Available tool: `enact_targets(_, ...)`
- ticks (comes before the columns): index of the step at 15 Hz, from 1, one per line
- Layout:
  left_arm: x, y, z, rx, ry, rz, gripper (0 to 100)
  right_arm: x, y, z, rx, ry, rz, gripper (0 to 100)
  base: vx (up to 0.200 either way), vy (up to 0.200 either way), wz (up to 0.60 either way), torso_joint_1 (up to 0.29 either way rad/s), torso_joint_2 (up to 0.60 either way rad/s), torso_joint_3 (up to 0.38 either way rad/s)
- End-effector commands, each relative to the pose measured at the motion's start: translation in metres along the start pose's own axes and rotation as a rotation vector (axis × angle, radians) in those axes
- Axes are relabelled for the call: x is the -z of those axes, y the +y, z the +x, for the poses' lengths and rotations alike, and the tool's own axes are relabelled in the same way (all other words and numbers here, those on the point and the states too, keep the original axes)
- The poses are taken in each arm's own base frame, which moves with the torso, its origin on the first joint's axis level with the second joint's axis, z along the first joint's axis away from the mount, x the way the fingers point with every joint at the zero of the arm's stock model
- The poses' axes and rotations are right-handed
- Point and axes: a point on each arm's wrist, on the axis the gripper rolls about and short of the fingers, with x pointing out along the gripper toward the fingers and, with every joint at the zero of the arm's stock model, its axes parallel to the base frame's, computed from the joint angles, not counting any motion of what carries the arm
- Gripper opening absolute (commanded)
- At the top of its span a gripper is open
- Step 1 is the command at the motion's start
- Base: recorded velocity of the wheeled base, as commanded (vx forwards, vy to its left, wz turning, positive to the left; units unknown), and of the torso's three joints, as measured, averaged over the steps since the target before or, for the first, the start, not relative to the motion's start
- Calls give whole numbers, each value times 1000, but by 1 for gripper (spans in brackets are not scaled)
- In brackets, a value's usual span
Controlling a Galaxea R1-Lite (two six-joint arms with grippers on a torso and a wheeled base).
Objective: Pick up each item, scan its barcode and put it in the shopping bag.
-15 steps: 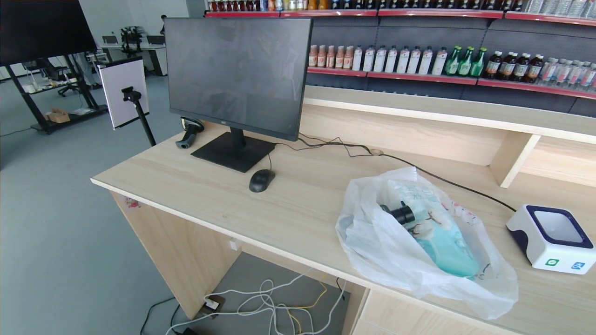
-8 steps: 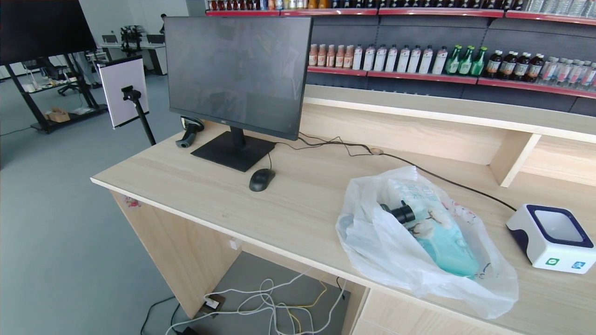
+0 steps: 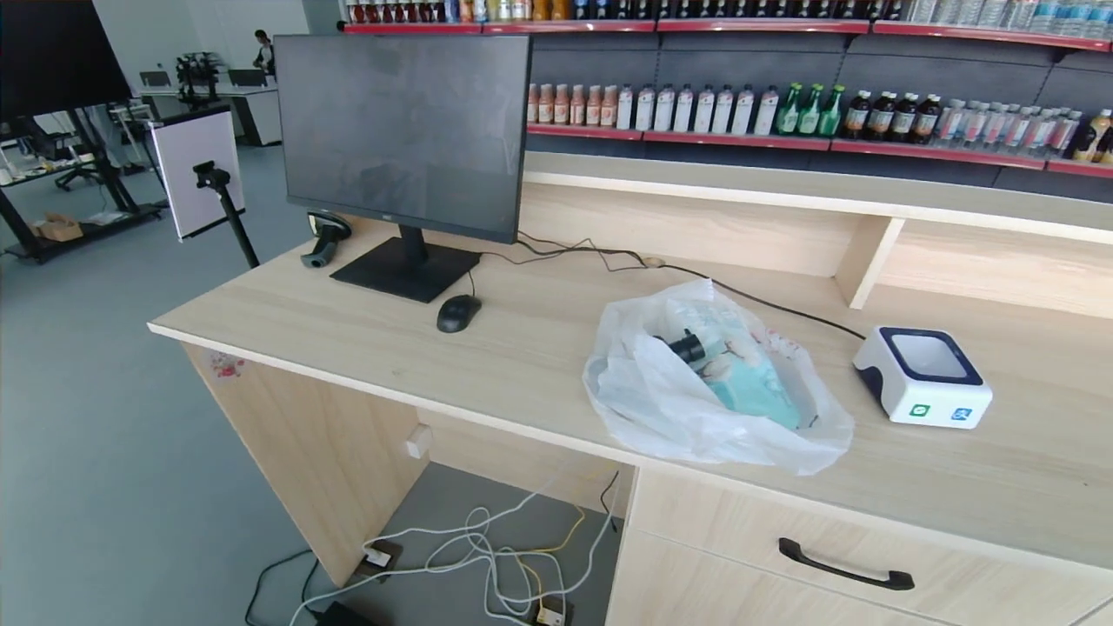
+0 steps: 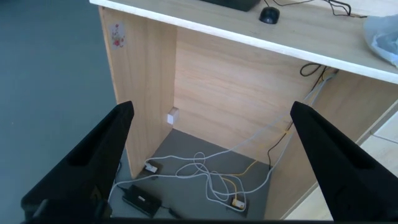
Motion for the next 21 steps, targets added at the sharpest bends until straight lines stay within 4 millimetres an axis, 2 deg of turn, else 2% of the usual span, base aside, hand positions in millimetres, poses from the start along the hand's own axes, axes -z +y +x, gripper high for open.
enact_targets(1,0,0,0,1,-1,0,100,0,0,0,-2,1,-1,100,0,0,-600,12,2,7)
enact_targets(4,0,0,0,-2,-1,-3,100,0,0,0,-2,1,-1,100,0,0,-600,6,1,1)
enact_targets(5,0,0,0,-1,-1,-5,100,0,0,0,-2,1,-1,100,0,0,0,0,0,0)
enact_targets(17,0,0,0,-1,-1,-3,100,0,0,0,-2,1,1,100,0,-200,0,6,4,2)
enact_targets(21,0,0,0,-1,-1,-2,100,0,0,0,-2,1,10,100,0,0,0,0,0,0)
